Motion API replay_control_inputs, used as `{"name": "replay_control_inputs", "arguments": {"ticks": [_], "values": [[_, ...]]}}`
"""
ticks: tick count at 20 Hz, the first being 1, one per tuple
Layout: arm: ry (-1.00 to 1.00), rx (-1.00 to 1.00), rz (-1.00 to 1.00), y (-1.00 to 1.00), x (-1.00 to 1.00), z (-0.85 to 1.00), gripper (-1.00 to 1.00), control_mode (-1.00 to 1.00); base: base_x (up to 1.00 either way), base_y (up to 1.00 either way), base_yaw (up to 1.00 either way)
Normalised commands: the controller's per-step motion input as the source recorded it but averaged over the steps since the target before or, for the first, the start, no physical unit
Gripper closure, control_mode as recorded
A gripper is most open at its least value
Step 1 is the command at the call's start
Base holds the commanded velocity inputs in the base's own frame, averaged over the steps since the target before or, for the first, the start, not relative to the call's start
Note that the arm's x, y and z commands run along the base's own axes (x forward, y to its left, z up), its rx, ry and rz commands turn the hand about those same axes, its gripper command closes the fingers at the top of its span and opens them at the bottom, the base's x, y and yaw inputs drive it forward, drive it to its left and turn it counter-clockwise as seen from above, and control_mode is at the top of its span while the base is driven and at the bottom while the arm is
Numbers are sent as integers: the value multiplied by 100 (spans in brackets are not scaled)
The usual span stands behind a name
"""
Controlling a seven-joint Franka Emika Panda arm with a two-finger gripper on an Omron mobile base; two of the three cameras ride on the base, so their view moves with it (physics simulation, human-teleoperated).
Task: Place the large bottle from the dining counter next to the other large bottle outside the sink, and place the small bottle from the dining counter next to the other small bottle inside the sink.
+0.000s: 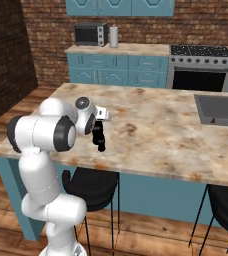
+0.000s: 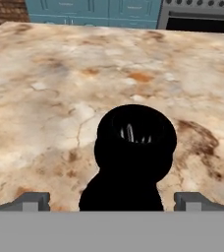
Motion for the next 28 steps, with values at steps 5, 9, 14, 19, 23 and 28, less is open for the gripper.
{"name": "replay_control_inputs", "arguments": {"ticks": [5, 9, 14, 19, 23, 28], "values": [[0, 0, 0, 0, 13, -9, 100, -100, 0, 0, 0], [-1, 0, 0, 0, 6, -1, 100, -100, 0, 0, 0], [-3, 0, 0, 0, -3, 3, 100, -100, 0, 0, 0], [-6, 0, 0, 0, -9, 25, 100, -100, 0, 0, 0], [-3, 3, 0, 0, -1, 17, 100, -100, 0, 0, 0], [0, 1, 0, 0, 0, 0, 100, -100, 0, 0, 0]]}}
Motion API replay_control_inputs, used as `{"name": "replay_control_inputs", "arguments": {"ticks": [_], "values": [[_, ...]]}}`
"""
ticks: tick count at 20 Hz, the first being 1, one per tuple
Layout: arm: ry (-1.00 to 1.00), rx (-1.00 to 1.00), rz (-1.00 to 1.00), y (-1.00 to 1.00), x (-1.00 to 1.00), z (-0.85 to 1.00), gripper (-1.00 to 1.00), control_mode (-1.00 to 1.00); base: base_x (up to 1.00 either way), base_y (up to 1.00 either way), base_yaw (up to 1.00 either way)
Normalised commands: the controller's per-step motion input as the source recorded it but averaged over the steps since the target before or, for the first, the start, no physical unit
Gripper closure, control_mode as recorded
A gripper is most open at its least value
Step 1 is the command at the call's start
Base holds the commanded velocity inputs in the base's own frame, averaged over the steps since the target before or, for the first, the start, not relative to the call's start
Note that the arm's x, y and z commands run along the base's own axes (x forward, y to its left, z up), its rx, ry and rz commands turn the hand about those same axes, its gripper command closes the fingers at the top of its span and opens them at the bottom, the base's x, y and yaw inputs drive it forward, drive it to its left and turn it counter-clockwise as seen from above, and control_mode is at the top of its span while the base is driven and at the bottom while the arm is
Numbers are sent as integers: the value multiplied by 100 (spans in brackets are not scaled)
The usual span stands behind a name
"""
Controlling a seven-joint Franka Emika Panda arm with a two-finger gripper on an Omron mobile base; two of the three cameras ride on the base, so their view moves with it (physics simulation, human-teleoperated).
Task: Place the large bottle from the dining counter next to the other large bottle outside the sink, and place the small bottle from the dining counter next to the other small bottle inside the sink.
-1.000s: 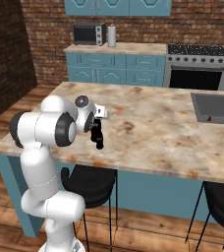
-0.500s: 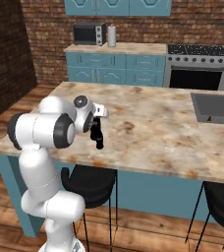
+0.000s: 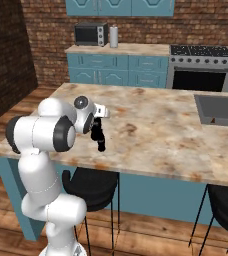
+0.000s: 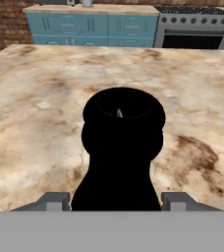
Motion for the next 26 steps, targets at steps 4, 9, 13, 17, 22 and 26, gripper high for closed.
{"name": "replay_control_inputs", "arguments": {"ticks": [4, 9, 13, 17, 22, 26], "values": [[0, 0, 0, 0, 0, 0, 100, -100, 0, 0, 0], [0, 0, 0, 0, 0, 0, 100, 100, 0, 0, 0], [0, 0, 0, 0, 0, 0, 100, 100, 0, 33, 0], [0, 0, 0, 0, 0, 0, 100, 100, 0, 67, 0], [0, 0, 0, 0, 0, 0, 100, 100, 0, 60, 0], [0, 0, 0, 0, 0, 0, 100, 100, -4, 39, 0]]}}
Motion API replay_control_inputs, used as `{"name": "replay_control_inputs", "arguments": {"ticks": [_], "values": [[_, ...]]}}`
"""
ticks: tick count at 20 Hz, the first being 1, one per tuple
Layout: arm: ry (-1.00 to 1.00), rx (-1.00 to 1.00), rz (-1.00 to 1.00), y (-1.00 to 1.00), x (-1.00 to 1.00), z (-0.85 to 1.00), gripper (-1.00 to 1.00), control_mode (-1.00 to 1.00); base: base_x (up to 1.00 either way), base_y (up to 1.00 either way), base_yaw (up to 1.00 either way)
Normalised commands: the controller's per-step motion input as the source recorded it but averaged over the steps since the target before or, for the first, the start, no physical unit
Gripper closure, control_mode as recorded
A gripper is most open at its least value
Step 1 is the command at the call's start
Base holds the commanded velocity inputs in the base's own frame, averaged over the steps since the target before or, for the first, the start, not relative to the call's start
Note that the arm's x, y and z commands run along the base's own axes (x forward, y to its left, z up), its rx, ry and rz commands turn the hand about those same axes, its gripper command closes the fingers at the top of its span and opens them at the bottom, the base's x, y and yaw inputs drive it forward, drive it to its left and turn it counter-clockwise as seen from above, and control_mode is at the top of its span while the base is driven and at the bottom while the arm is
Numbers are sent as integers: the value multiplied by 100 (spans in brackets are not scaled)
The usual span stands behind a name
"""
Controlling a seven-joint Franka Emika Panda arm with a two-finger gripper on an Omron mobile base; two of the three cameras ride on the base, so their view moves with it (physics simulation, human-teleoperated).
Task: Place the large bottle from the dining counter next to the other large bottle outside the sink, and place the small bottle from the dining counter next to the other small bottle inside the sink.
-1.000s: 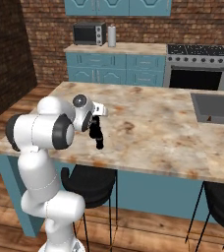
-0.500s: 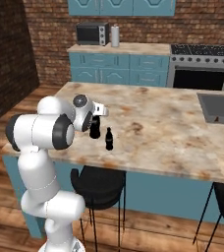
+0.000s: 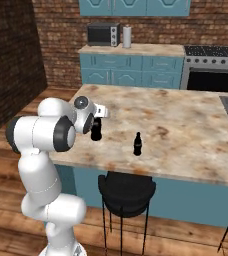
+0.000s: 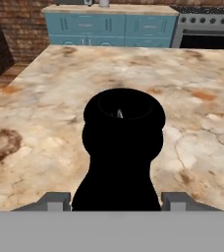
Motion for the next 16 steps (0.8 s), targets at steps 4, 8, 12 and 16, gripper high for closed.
{"name": "replay_control_inputs", "arguments": {"ticks": [4, 8, 12, 16], "values": [[0, 0, 0, 0, 0, 0, 100, 100, -45, 15, 0], [0, 0, 0, 0, 0, 0, 100, 100, -60, 4, 0], [0, 0, 0, 0, 0, 0, 100, 100, -36, 0, 0], [0, 0, 0, 0, 0, 0, 100, 100, -11, -51, 0]]}}
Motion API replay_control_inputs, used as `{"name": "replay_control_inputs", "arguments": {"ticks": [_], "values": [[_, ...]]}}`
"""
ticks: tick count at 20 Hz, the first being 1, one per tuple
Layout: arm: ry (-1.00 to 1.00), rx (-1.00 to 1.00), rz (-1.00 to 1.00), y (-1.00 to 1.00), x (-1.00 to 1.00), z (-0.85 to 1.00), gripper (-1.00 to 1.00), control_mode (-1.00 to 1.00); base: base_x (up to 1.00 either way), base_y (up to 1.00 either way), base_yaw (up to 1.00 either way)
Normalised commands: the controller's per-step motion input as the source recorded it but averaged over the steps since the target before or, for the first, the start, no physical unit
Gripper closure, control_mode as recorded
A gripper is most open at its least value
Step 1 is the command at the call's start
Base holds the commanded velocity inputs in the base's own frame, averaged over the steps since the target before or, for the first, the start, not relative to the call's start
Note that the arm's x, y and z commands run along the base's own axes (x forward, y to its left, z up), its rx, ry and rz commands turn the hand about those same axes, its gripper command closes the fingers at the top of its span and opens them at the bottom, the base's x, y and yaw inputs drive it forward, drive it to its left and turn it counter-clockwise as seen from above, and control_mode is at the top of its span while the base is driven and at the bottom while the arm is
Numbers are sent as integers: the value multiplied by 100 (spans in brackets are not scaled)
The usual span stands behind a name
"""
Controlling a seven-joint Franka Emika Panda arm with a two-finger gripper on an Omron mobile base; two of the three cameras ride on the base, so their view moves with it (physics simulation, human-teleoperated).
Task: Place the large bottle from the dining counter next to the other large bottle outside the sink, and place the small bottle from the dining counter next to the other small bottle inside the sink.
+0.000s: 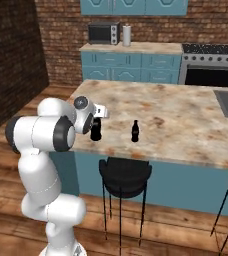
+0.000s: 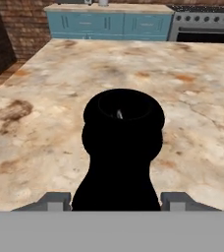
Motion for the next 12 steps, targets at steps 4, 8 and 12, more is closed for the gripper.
{"name": "replay_control_inputs", "arguments": {"ticks": [4, 8, 12], "values": [[0, 0, 0, 0, 0, 0, 100, 100, -9, -96, 0], [0, 0, 0, 0, 0, 0, 100, 100, -3, -100, 0], [0, 0, 0, 0, 0, 0, 100, 100, 0, -100, 0]]}}
